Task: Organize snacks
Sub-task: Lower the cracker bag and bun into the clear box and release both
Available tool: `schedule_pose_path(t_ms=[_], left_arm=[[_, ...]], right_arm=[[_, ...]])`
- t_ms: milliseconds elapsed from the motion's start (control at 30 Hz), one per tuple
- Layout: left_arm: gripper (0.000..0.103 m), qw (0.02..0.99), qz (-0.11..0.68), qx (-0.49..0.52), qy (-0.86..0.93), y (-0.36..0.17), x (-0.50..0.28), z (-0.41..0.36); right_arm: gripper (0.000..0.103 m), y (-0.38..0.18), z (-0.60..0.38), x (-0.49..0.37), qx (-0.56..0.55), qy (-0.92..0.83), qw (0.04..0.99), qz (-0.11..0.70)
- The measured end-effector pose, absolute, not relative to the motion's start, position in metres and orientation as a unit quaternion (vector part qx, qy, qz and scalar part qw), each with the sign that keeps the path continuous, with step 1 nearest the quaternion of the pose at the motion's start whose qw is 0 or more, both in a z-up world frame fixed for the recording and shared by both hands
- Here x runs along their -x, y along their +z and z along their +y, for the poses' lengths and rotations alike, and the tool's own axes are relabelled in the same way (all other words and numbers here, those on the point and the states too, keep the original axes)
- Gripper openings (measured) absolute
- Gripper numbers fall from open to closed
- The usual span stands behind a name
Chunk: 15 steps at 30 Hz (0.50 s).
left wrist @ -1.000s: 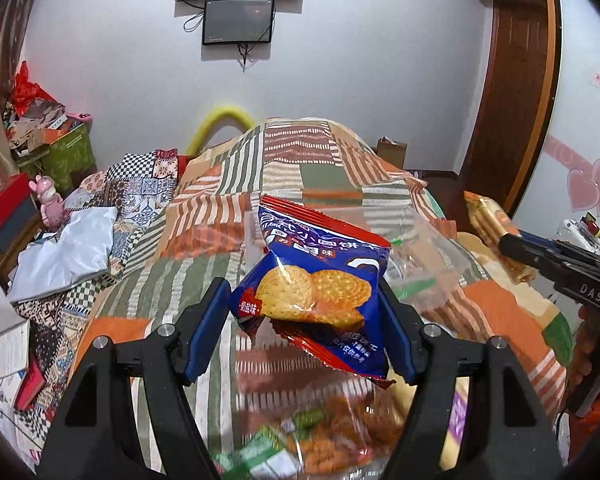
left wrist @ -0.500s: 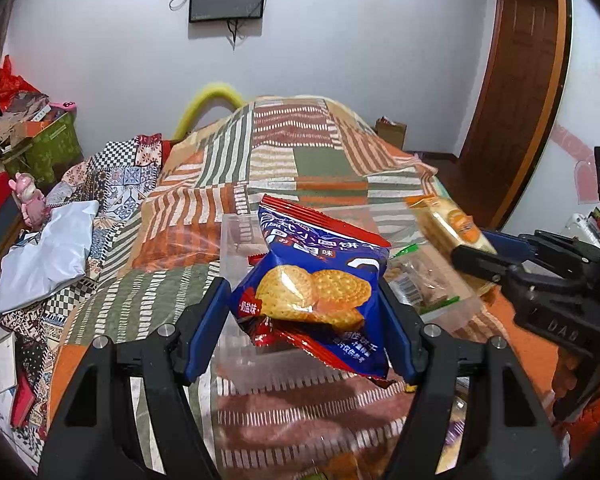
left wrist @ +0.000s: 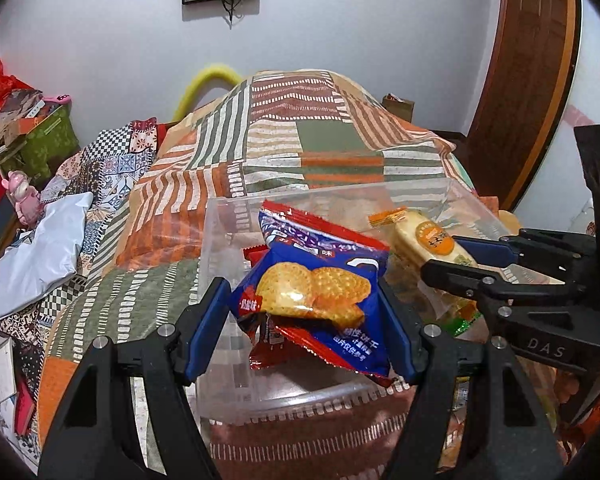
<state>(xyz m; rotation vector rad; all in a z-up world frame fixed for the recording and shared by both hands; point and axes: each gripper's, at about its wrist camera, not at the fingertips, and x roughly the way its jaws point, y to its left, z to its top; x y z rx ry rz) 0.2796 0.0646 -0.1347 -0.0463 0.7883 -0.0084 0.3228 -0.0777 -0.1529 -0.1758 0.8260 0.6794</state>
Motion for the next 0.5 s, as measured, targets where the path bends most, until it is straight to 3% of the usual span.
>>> schedule_pose_path(t_ms=[367,500], left_arm=[[0.071,0.920,0.391,0.020,0.002,-0.1368,-0.2796,0.0636],[0.072,0.921,0.388,0.024,0.002,-0.1316,-0.2754,0.0656]], right_arm=[[0.035,-0.1555,-0.0735,-0.3211,0.099,0.320,0.855,0.397],[0.044,-0.1519,-0.0768,-0.3182,0.096,0.317,0.858,0.393]])
